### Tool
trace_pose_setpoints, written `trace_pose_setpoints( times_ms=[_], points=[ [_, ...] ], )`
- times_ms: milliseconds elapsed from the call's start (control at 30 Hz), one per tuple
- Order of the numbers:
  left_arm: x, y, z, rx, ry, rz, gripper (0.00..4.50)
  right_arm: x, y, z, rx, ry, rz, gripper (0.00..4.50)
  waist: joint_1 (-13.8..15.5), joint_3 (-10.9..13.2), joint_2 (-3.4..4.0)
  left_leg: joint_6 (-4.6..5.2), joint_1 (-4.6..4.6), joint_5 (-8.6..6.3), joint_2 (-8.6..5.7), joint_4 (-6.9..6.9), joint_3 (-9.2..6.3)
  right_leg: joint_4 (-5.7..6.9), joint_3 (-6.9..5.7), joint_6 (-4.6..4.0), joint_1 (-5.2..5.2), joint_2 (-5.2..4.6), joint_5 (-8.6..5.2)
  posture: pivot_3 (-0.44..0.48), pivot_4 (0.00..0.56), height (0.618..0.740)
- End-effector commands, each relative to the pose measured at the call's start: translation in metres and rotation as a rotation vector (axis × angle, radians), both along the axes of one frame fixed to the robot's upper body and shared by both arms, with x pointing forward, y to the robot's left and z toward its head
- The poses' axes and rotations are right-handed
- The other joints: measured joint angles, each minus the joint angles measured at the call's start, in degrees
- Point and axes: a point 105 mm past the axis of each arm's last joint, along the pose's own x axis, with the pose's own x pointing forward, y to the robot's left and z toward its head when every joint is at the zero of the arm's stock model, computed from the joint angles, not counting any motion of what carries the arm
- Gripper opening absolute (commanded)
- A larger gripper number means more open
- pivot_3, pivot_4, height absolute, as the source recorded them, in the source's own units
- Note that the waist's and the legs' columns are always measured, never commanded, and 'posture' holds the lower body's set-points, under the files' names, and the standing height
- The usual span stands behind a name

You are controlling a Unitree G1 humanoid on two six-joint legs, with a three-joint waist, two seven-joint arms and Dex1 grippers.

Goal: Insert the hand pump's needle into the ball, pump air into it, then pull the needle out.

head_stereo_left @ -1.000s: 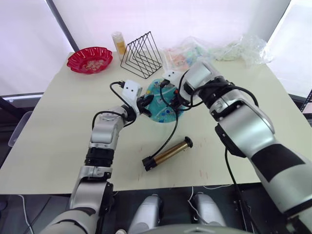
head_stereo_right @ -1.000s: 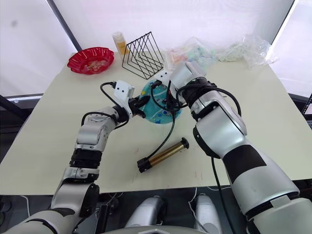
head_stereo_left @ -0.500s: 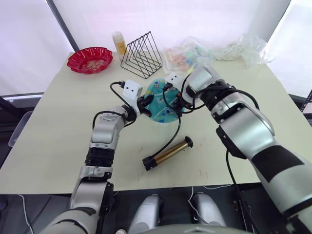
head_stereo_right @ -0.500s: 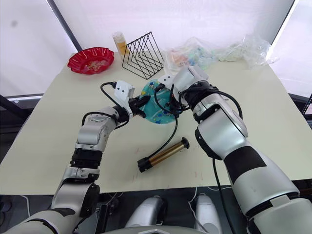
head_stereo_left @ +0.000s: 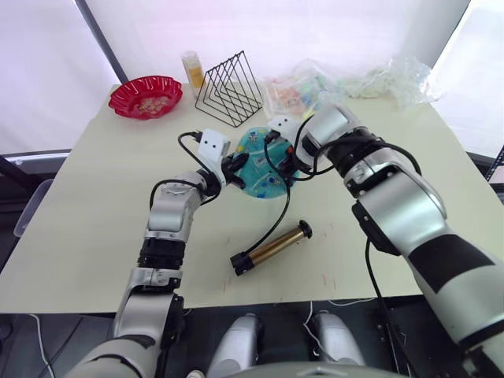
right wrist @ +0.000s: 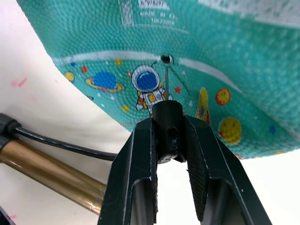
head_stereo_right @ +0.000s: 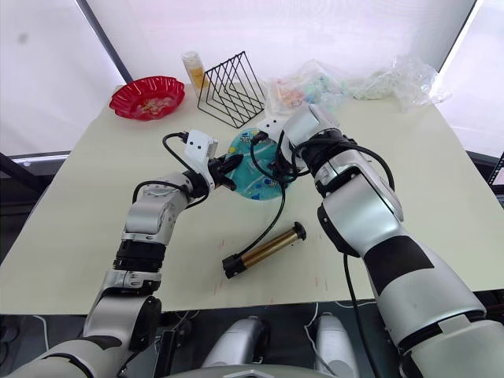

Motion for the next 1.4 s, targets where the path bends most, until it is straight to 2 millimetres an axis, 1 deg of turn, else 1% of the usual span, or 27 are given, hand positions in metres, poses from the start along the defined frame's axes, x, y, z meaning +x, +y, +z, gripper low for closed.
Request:
trace_pose_setpoints(
  times_ms=[33,267,467,867,1400],
  points=[
    [-0.004,-0.010,-0.025,0.016,0.088,-0.028,0.02,0.002,0.010,0.022,0.018,-0.066,0.021,0.32,0.00,0.00,0.00,0.00,0.00,0.00,0.00,0.00,0.00,0.00,0.00,0.00,0.00,0.00,0.00,0.000,0.150,0.740],
    [-0.005,-0.010,-0.025,0.013,0.087,-0.026,0.02,-0.004,0.014,0.016,0.006,-0.038,-0.012,0.32,-0.01,0.00,0.00,0.00,0.00,0.00,0.00,0.00,-0.01,0.02,0.00,0.00,0.00,-0.01,0.00,0.000,0.150,0.740],
    [-0.005,-0.010,-0.025,0.015,0.088,-0.027,0.02,-0.008,0.019,0.020,0.027,-0.039,-0.008,0.32,0.06,0.00,0.00,0.00,0.00,0.00,-0.02,0.00,-0.03,0.02,-0.02,0.00,0.00,-0.02,0.00,0.000,0.150,0.740],
    [-0.005,-0.010,-0.025,0.015,0.090,-0.027,0.02,-0.011,0.013,0.008,-0.002,-0.022,-0.029,0.32,0.01,0.00,0.00,0.00,0.00,0.00,-0.03,0.01,-0.04,0.03,-0.04,0.00,0.00,-0.03,0.00,0.000,0.150,0.740],
    [-0.005,-0.010,-0.026,0.018,0.093,-0.031,0.02,-0.007,0.013,0.016,0.032,-0.047,-0.048,0.32,0.04,0.00,0.00,0.00,0.00,0.01,-0.03,0.01,-0.04,0.03,-0.04,0.00,0.00,-0.03,0.00,0.000,0.150,0.740]
  ],
)
